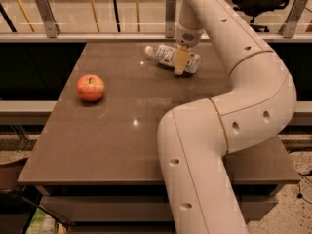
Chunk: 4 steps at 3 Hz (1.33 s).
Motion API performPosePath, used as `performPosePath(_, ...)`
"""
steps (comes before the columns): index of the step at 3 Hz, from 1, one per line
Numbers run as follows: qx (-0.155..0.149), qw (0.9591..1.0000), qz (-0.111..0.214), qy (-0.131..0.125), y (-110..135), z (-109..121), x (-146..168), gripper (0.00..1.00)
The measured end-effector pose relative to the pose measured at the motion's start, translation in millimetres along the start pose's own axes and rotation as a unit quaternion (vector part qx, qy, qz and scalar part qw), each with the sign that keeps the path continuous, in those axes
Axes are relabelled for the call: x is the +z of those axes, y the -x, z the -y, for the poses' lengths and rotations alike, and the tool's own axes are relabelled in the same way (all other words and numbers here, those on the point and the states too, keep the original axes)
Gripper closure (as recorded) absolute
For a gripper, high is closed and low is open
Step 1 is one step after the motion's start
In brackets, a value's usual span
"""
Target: Place blue plastic bottle upright
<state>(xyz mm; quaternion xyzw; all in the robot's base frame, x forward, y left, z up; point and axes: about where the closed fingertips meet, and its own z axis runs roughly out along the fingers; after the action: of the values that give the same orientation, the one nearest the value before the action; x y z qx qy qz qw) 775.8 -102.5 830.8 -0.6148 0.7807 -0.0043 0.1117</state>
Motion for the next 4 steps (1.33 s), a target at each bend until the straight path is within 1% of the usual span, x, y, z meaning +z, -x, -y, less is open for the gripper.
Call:
performPosePath(1,0.000,1.0000,0.002,-0.004,1.7,3.0,3.0,0.87)
performPosePath(2,0.000,1.0000,0.002,-0.004,1.8,2.9,2.4,1.00)
performPosePath(3,0.000,1.0000,0.002,-0.004,1.8,2.9,2.4,1.00)
performPosePath(4,0.001,0.9998,0.017,-0.009,1.9,6.6,3.2,1.00)
